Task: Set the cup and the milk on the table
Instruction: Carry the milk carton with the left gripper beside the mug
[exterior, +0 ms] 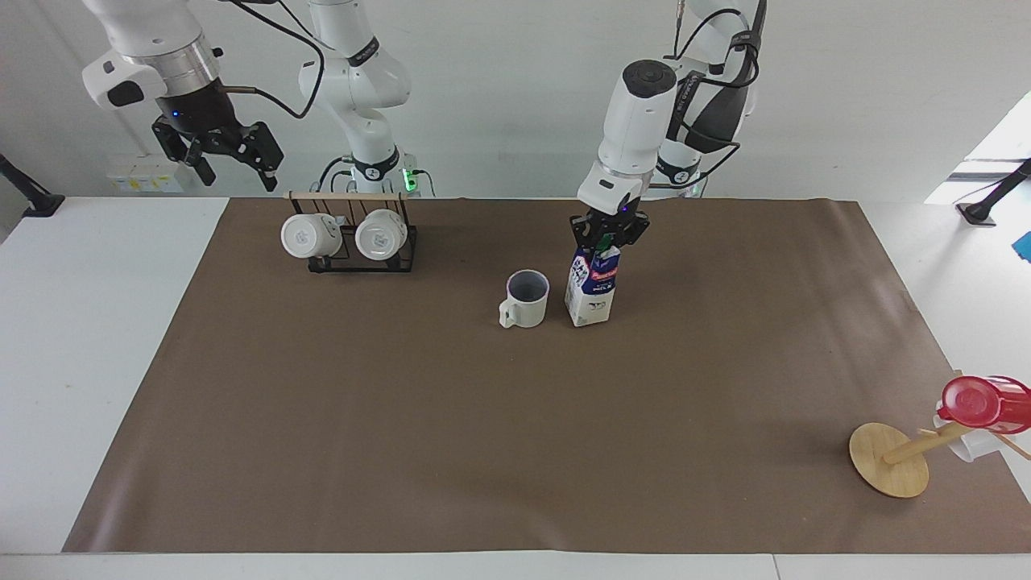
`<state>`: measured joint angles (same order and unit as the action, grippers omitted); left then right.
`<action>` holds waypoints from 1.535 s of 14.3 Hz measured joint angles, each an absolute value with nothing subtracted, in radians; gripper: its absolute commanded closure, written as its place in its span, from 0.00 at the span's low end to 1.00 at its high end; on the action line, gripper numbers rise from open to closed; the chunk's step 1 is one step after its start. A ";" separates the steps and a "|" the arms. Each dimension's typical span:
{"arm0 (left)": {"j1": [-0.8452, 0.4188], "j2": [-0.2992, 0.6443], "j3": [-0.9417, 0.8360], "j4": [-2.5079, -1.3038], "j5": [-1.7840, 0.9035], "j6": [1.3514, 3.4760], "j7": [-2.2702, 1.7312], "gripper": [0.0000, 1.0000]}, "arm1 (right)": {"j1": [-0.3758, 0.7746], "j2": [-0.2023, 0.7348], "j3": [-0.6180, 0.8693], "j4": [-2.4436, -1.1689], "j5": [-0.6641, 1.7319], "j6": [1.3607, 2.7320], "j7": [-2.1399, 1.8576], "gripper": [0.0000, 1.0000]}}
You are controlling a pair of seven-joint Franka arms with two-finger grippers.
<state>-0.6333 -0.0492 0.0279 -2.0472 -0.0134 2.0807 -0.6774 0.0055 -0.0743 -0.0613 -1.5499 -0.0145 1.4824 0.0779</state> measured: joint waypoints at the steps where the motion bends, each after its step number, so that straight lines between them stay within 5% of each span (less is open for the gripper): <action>1: -0.633 -0.048 0.028 -2.047 -0.013 2.081 -0.674 0.55 | 0.006 -0.074 -0.061 -1.551 -0.015 1.482 0.078 0.00; 10: -0.634 -0.048 0.028 -2.047 -0.013 2.081 -0.615 0.00 | 0.006 -0.077 -0.060 -1.551 -0.015 1.481 0.078 0.00; 16: -0.634 -0.053 0.029 -2.033 -0.013 2.074 -0.615 0.00 | 0.006 -0.077 -0.060 -1.551 -0.015 1.481 0.078 0.00; 22: -0.633 -0.086 0.052 -1.881 -0.013 1.851 -0.613 0.00 | 0.006 -0.077 -0.060 -1.551 -0.015 1.481 0.078 0.00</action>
<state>-0.6329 -0.0865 0.0525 -1.8810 -0.0133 1.8512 -0.6129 0.0059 -0.0771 -0.0604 -1.5509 -0.0145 1.4811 0.0779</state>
